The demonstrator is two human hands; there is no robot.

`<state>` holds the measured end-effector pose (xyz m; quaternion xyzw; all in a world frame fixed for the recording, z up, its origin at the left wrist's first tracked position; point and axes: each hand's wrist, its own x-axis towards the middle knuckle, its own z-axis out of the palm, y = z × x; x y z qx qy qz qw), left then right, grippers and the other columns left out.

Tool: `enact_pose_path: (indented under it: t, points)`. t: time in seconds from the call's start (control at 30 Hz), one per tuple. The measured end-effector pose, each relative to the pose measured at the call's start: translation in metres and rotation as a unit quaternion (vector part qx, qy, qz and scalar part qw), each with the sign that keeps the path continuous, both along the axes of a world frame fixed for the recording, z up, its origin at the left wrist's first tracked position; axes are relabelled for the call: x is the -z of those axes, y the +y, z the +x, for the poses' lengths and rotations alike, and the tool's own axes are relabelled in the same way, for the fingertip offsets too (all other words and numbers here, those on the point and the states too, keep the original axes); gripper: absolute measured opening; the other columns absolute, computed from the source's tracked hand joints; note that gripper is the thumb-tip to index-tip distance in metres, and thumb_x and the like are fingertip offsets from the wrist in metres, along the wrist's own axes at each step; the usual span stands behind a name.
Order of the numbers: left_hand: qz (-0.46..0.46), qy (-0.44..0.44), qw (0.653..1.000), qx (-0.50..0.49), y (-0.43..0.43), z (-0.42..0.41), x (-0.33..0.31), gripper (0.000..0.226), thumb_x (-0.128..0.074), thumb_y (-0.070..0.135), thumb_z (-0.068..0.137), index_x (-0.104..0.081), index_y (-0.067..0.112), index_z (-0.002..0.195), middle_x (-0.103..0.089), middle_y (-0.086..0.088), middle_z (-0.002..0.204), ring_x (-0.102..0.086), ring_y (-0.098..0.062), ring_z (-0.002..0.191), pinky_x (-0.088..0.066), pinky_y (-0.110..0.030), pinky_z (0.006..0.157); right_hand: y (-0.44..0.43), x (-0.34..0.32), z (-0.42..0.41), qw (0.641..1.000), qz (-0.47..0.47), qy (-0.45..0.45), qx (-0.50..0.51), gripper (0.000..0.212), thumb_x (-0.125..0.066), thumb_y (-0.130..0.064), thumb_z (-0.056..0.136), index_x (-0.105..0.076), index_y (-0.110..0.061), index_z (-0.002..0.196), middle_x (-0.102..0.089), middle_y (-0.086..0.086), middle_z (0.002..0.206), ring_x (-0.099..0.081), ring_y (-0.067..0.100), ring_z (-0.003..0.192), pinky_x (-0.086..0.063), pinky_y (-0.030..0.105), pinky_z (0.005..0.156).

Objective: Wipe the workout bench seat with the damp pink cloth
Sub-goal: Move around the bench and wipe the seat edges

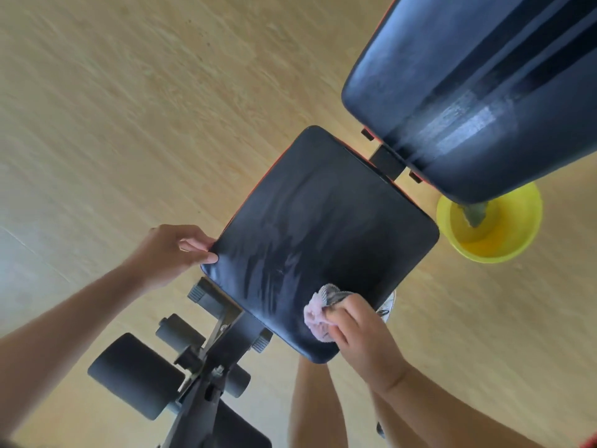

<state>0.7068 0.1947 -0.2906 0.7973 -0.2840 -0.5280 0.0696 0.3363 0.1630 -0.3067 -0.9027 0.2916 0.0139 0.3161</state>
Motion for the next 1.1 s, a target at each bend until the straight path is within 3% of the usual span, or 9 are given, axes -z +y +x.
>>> enact_pose_path:
  t: [0.13, 0.27, 0.37, 0.47, 0.53, 0.73, 0.83, 0.9, 1.1]
  points:
    - [0.001, -0.002, 1.000, -0.009, -0.002, -0.003, 0.000, 0.012, -0.089, 0.021, 0.077, -0.081, 0.026, 0.085, -0.081, 0.019, 0.083, -0.076, -0.002, 0.085, -0.057, -0.032, 0.089, -0.003, 0.001, -0.003, 0.979, 0.034, -0.030, -0.198, 0.036, -0.041, 0.005, 0.101, -0.060, -0.009, 0.073, -0.051, 0.006, 0.076, -0.044, 0.023, 0.070, -0.041, 0.026, 0.065]
    - [0.002, 0.001, 0.999, -0.042, 0.001, -0.004, 0.004, 0.013, -0.088, 0.014, 0.077, -0.082, 0.025, 0.081, -0.081, 0.016, 0.079, -0.076, 0.000, 0.078, -0.051, -0.021, 0.076, -0.022, -0.002, -0.007, 0.965, 0.009, -0.041, -0.260, 0.031, -0.047, 0.010, 0.091, -0.055, -0.012, 0.071, -0.047, 0.005, 0.074, -0.041, 0.022, 0.067, -0.046, 0.030, 0.062]
    - [-0.001, -0.002, 0.998, -0.059, 0.000, -0.007, 0.008, 0.011, -0.087, 0.009, 0.077, -0.082, 0.017, 0.081, -0.080, 0.012, 0.075, -0.071, 0.006, 0.063, -0.045, -0.004, 0.061, -0.048, 0.002, -0.018, 0.999, -0.004, -0.026, 0.035, 0.012, -0.063, 0.001, 0.089, -0.070, -0.009, 0.089, -0.053, 0.001, 0.083, -0.053, 0.018, 0.077, -0.054, 0.024, 0.070]
    - [0.007, 0.005, 0.997, -0.083, 0.000, -0.004, 0.011, 0.010, -0.088, 0.006, 0.076, -0.082, 0.012, 0.082, -0.081, -0.003, 0.078, -0.077, -0.016, 0.070, -0.054, -0.011, 0.060, -0.051, -0.011, 0.008, 0.925, -0.025, 0.014, 0.379, 0.018, -0.076, 0.014, 0.081, -0.076, -0.002, 0.090, -0.048, 0.001, 0.086, -0.049, 0.013, 0.072, -0.043, 0.011, 0.067]
    - [0.008, 0.020, 0.995, -0.101, -0.001, -0.003, 0.012, 0.011, -0.089, 0.006, 0.075, -0.082, 0.014, 0.080, -0.080, -0.005, 0.080, -0.078, -0.025, 0.076, -0.059, -0.017, 0.060, -0.038, -0.020, 0.048, 0.902, -0.013, 0.019, 0.432, 0.022, -0.075, 0.020, 0.080, -0.076, 0.000, 0.090, -0.049, 0.003, 0.089, -0.049, 0.011, 0.072, -0.041, 0.010, 0.070]
    - [0.024, 0.008, 0.990, -0.139, 0.003, -0.005, 0.015, 0.017, -0.092, 0.010, 0.072, -0.075, 0.008, 0.073, -0.078, -0.009, 0.075, -0.075, -0.018, 0.062, -0.055, -0.015, 0.050, -0.069, -0.018, 0.186, 0.972, 0.146, 0.039, 0.178, 0.022, -0.062, -0.007, 0.096, -0.073, -0.006, 0.114, -0.059, 0.014, 0.114, -0.060, 0.029, 0.097, -0.048, 0.029, 0.079]
    - [0.034, -0.004, 0.984, -0.175, 0.008, -0.005, 0.020, 0.027, -0.088, 0.001, 0.075, -0.064, 0.005, 0.065, -0.070, -0.013, 0.074, -0.074, -0.021, 0.061, -0.062, -0.022, 0.052, -0.075, -0.017, 0.255, 0.980, 0.148, 0.114, -0.071, 0.010, -0.067, -0.015, 0.092, -0.070, -0.011, 0.083, -0.054, 0.010, 0.095, -0.057, 0.030, 0.087, -0.041, 0.026, 0.070]
    - [0.033, 0.008, 0.981, -0.190, 0.012, -0.005, 0.022, 0.029, -0.088, 0.000, 0.074, -0.062, 0.005, 0.064, -0.067, -0.011, 0.074, -0.072, -0.019, 0.063, -0.063, -0.023, 0.054, -0.080, -0.018, 0.280, 0.942, 0.122, 0.219, -0.223, 0.035, -0.070, -0.021, 0.089, -0.050, -0.017, 0.061, -0.043, -0.001, 0.075, -0.052, 0.024, 0.071, -0.037, 0.022, 0.056]
    - [0.038, 0.031, 0.978, -0.201, 0.019, -0.001, 0.023, 0.035, -0.100, 0.026, 0.059, -0.075, 0.006, 0.073, -0.079, -0.009, 0.072, -0.081, -0.022, 0.069, -0.066, -0.047, 0.079, -0.237, -0.040, 0.266, 0.908, 0.040, 0.351, -0.227, 0.049, -0.060, -0.008, 0.097, -0.052, -0.015, 0.049, -0.048, -0.007, 0.045, -0.051, 0.020, 0.055, -0.040, 0.022, 0.053]
